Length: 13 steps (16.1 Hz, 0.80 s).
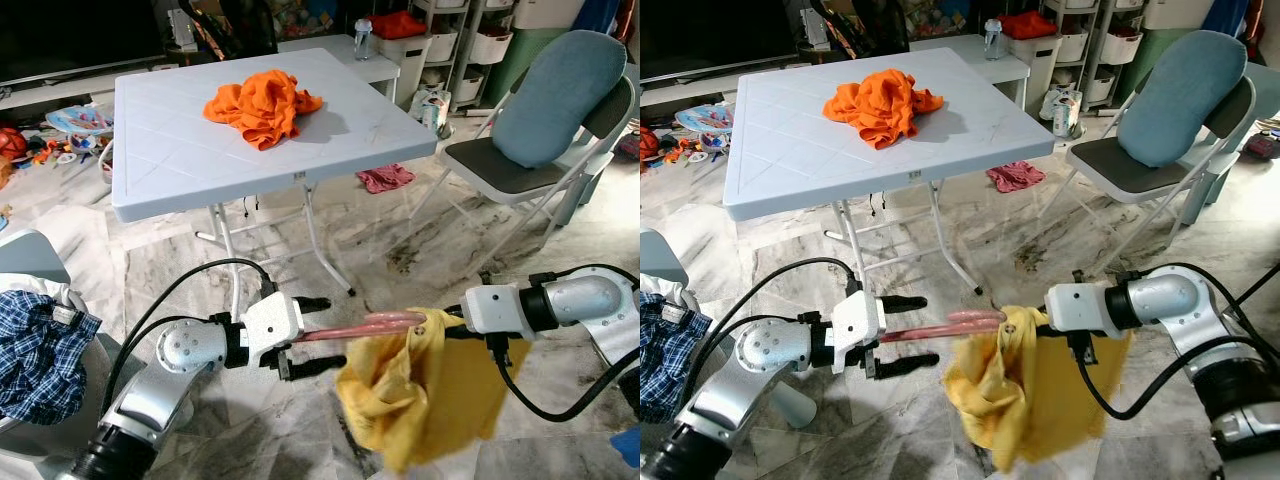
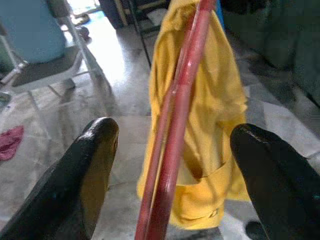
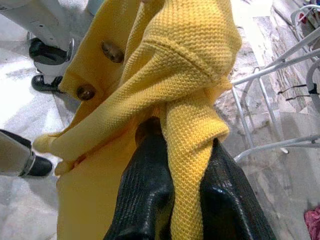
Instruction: Hang hanger
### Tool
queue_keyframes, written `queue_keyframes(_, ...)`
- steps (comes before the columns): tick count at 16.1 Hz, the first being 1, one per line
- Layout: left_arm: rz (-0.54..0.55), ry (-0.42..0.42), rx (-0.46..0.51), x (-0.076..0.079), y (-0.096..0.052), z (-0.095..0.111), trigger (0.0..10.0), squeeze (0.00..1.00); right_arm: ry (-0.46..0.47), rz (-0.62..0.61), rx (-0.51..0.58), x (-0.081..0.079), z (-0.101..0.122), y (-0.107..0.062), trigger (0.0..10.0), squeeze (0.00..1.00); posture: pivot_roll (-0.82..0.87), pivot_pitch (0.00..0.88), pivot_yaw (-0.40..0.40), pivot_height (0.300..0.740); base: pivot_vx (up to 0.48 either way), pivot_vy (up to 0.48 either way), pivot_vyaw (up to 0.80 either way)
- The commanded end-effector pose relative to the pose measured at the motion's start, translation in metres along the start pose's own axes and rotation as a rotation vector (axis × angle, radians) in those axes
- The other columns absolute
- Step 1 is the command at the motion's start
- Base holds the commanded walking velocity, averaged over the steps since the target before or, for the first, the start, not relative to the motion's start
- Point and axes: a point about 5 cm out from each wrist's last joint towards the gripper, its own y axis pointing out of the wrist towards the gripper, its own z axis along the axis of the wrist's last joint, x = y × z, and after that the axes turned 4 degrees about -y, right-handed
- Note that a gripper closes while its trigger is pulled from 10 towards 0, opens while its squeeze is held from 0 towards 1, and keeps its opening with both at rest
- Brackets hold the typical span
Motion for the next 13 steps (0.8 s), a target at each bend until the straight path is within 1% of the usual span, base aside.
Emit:
queue_keyframes(1, -0.026, 0.023, -0.020, -0.004, -0.001, 0.000, 4.2, 0.00, -0.052, -0.045, 0.018, 0.013, 0.007, -0.007, 10.0, 0.00, -0.12, 0.000, -0.014, 0.740, 0.000, 0.000, 0.00)
queue_keyframes(2, -0.029, 0.029, -0.024, -0.006, -0.002, 0.000, 1.6, 0.00, -0.058, -0.044, 0.020, 0.013, 0.008, -0.008, 10.0, 0.00, -0.12, 0.000, -0.014, 0.740, 0.000, 0.000, 0.00)
queue_keyframes(3, -0.034, 0.033, -0.031, -0.007, -0.002, -0.001, 0.0, 0.00, -0.062, -0.044, 0.020, 0.013, 0.008, -0.008, 10.0, 0.00, -0.12, 0.000, -0.014, 0.740, 0.000, 0.000, 0.00)
queue_keyframes(5, -0.032, 0.056, -0.032, -0.014, -0.003, 0.000, 0.0, 0.00, -0.069, -0.039, 0.022, 0.013, 0.007, -0.010, 10.0, 0.00, -0.12, 0.000, -0.014, 0.740, 0.000, 0.000, 0.00)
queue_keyframes(8, -0.054, 0.063, -0.043, -0.014, -0.002, -0.001, 0.0, 0.00, -0.085, -0.059, 0.019, 0.016, 0.008, -0.012, 10.0, 0.00, -0.12, 0.000, -0.013, 0.740, 0.000, 0.000, 0.00)
queue_keyframes(11, -0.063, 0.082, -0.062, -0.015, -0.001, -0.005, 0.0, 0.00, -0.113, -0.119, 0.025, 0.027, 0.011, -0.014, 10.0, 0.00, -0.12, 0.000, -0.013, 0.740, 0.000, 0.000, 0.00)
queue_keyframes(12, -0.053, 0.088, -0.063, -0.017, -0.002, -0.005, 0.0, 0.00, -0.131, -0.166, 0.025, 0.034, 0.014, -0.015, 10.0, 0.00, -0.12, 0.000, -0.012, 0.740, 0.000, 0.000, 0.00)
queue_keyframes(13, -0.051, 0.091, -0.065, -0.018, -0.002, -0.005, 0.0, 0.00, -0.136, -0.170, 0.021, 0.036, 0.014, -0.015, 10.0, 0.00, -0.12, 0.000, -0.013, 0.740, 0.000, 0.000, 0.00)
